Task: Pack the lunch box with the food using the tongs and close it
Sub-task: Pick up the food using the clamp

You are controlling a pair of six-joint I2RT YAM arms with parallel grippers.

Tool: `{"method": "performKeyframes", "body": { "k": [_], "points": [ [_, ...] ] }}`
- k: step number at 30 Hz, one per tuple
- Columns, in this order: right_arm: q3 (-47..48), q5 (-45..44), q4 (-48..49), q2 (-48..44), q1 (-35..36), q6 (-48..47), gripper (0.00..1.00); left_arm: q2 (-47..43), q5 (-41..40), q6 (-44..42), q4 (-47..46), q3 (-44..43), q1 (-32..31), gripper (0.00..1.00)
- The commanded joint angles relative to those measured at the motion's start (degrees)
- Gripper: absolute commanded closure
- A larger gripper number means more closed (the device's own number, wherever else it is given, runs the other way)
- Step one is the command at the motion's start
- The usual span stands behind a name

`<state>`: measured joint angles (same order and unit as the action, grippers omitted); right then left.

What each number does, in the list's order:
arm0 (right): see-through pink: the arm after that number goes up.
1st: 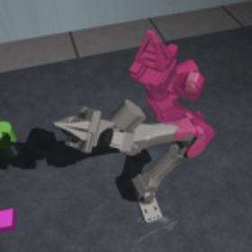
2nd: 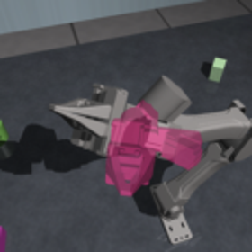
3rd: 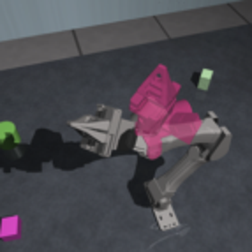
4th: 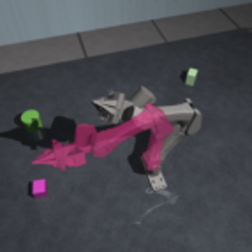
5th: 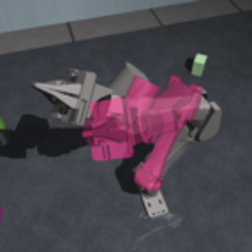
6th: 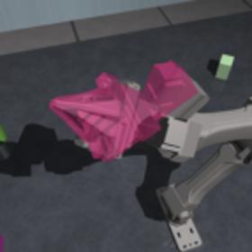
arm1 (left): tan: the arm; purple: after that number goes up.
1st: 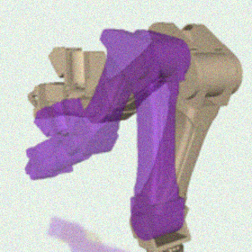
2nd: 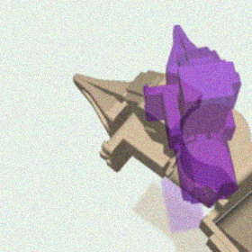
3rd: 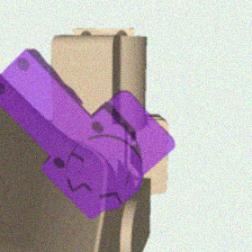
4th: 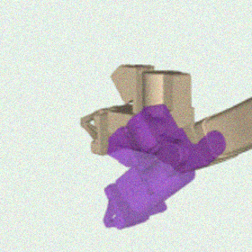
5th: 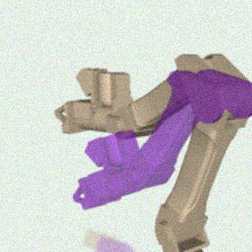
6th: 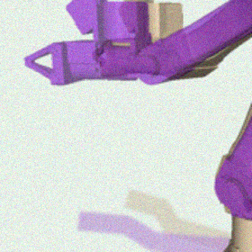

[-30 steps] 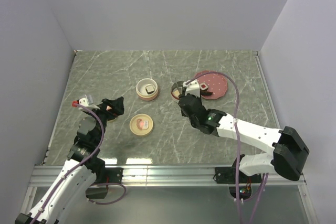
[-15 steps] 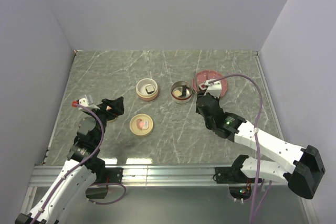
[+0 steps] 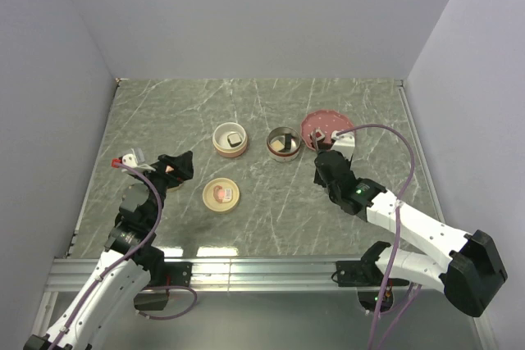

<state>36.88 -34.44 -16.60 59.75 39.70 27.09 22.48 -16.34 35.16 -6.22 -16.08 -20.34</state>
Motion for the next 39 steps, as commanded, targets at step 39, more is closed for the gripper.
{"method": "performKeyframes", "body": {
  "k": [39],
  "points": [
    [11.4,5.8,0.3,11.2,-5.7,-7.3,0.48,-1.0,0.5,-0.4,-1.4,0.5,-0.1,0.01]
  ]
}}
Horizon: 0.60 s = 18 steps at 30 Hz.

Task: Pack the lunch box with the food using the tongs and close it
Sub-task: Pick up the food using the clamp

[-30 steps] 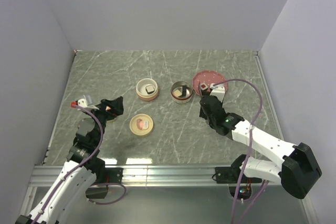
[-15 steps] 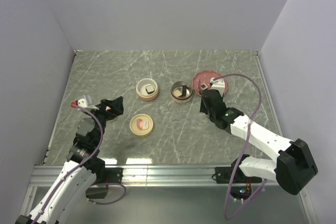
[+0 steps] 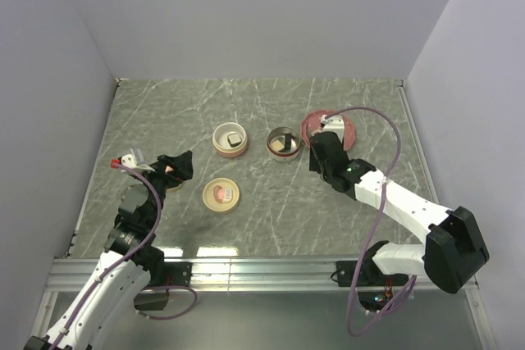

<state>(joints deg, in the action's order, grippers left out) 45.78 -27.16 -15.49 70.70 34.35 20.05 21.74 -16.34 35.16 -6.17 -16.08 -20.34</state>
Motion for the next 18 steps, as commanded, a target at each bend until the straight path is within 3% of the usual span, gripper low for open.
{"method": "performKeyframes", "body": {
  "k": [1,18],
  "points": [
    [2.5,-1.3,-0.8,0.3,-0.3,-0.3,0.48,-0.4,0.6,-0.3,-1.5,0.5,-0.1,0.0],
    [6.5,-0.4,-2.3,7.3,-1.2,-1.4,0.49,-0.9,0.3,-0.3,-1.1,0.5,-0.1,0.0]
  ]
}}
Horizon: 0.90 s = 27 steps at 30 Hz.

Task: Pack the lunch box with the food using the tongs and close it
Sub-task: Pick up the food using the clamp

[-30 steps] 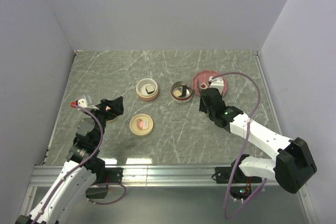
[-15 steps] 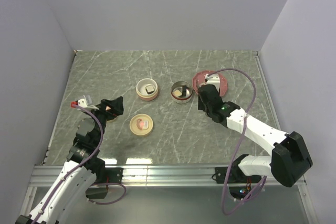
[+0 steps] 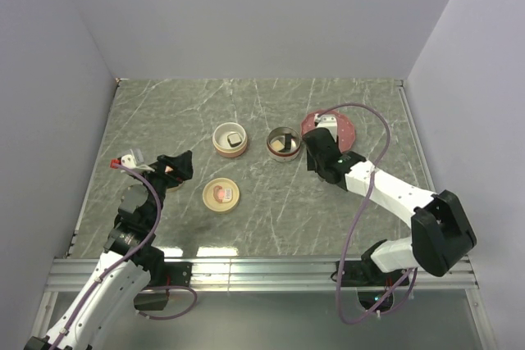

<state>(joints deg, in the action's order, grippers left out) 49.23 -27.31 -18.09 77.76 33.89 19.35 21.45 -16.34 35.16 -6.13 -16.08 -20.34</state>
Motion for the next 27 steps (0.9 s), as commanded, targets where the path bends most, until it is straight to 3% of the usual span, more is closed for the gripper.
{"method": "performKeyframes", "body": {
  "k": [1,4,10,13,27],
  "points": [
    [3.1,-0.4,0.2,0.5,-1.0,-0.8,0.5,-0.6,0.3,-0.3,-1.2,0.5,-0.1,0.0],
    [3.5,-0.3,0.1,0.6,-1.5,-1.0,0.55,-0.6,0.3,-0.3,-1.1,0.4,-0.1,0.0],
    [4.1,-0.3,0.4,1.7,-2.2,-1.5,0.73,-0.5,0.2,-0.3,-1.2,0.5,-0.1,0.01],
    [4.7,-1.3,0.9,2.6,-2.5,-1.6,0.91,-0.6,0.2,-0.3,-1.3,0.5,-0.1,0.01],
    [8.3,-3.8,2.9,3.5,-3.7,-3.2,1.0,0.0,0.2,-0.3,-1.5,0.4,-0.1,0.0]
  ]
}}
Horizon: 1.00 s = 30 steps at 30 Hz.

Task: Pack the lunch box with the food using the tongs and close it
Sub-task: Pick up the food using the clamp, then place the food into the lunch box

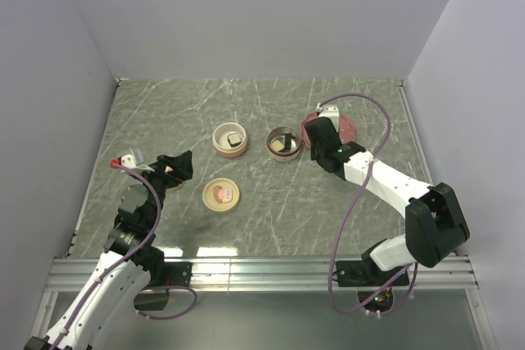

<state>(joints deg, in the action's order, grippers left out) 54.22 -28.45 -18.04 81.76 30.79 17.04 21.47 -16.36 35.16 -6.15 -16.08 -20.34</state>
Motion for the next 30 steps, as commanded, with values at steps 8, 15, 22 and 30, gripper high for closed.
{"method": "performKeyframes", "body": {
  "k": [8,15,22,30],
  "points": [
    [3.0,-3.1,3.5,-2.8,-0.9,-1.4,1.0,0.2,0.1,-0.4,-1.8,0.5,-0.1,0.01],
    [0.2,-2.8,4.2,-8.5,-0.7,-1.3,1.0,1.0,0.4,-0.4,-2.1,0.5,-0.1,0.01],
    [-2.7,0.8,6.1,-14.8,0.5,-1.7,1.0,0.8,0.5,-0.4,-2.1,0.5,-0.1,0.01],
    [-4.6,1.1,7.8,-16.6,8.1,-1.5,1.0,1.2,0.5,-0.3,-2.3,0.5,-0.1,0.01]
  ]
}}
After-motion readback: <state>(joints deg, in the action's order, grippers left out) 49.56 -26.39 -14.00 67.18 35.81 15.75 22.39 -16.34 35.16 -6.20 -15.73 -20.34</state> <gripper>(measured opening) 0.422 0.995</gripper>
